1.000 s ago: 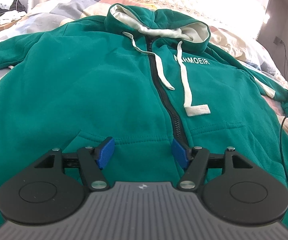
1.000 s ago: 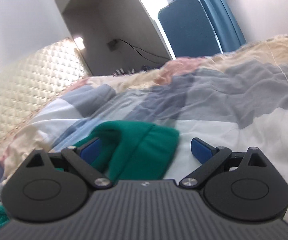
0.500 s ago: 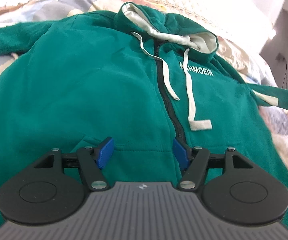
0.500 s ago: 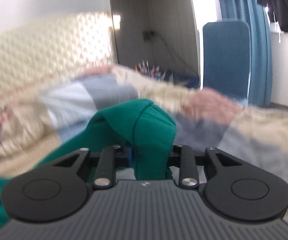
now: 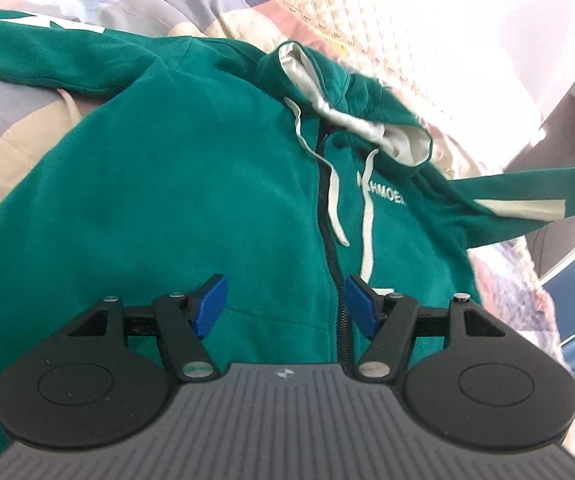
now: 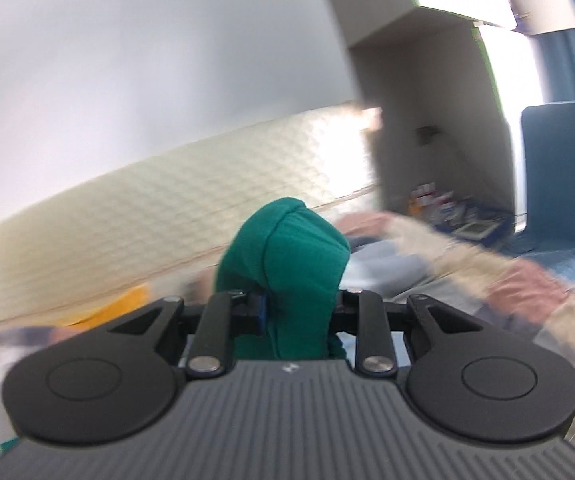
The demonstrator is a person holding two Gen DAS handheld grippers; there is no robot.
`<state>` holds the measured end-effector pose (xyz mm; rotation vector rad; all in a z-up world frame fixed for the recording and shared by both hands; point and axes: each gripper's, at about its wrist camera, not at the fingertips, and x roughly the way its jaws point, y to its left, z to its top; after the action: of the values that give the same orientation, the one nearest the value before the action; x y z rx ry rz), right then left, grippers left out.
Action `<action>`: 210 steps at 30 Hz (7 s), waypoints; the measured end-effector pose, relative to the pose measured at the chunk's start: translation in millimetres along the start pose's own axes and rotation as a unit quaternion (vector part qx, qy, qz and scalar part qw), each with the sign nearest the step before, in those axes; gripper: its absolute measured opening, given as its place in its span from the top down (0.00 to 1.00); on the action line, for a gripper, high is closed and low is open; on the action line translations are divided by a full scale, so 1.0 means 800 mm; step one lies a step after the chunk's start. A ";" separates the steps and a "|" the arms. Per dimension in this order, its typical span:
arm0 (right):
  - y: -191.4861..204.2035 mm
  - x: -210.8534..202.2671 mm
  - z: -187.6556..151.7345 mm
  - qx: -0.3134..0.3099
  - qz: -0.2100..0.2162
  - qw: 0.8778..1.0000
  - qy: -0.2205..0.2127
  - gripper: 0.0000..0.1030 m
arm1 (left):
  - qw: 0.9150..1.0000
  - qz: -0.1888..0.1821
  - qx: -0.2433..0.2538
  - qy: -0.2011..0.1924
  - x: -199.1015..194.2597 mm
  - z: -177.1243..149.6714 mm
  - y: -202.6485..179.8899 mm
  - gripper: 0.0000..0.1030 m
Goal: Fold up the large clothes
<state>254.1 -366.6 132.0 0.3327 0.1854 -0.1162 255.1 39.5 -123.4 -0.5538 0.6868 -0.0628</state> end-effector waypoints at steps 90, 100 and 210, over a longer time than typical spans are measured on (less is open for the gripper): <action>-0.004 0.162 -0.344 0.135 0.221 0.900 0.350 0.84 | 0.985 -0.115 -0.008 0.128 0.012 -0.085 -0.038 0.33; -0.019 0.149 -0.313 0.158 0.203 0.924 0.284 0.92 | 0.984 -0.114 0.036 0.129 0.020 -0.084 -0.051 0.37; 0.143 0.002 -0.369 -0.099 0.144 0.923 0.342 0.75 | 0.933 0.183 -0.234 -0.204 -0.007 0.261 0.469 0.36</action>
<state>224.2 -160.6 -106.8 0.1835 0.8324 0.3182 333.3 458.9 -176.4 -0.8558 0.3824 0.5658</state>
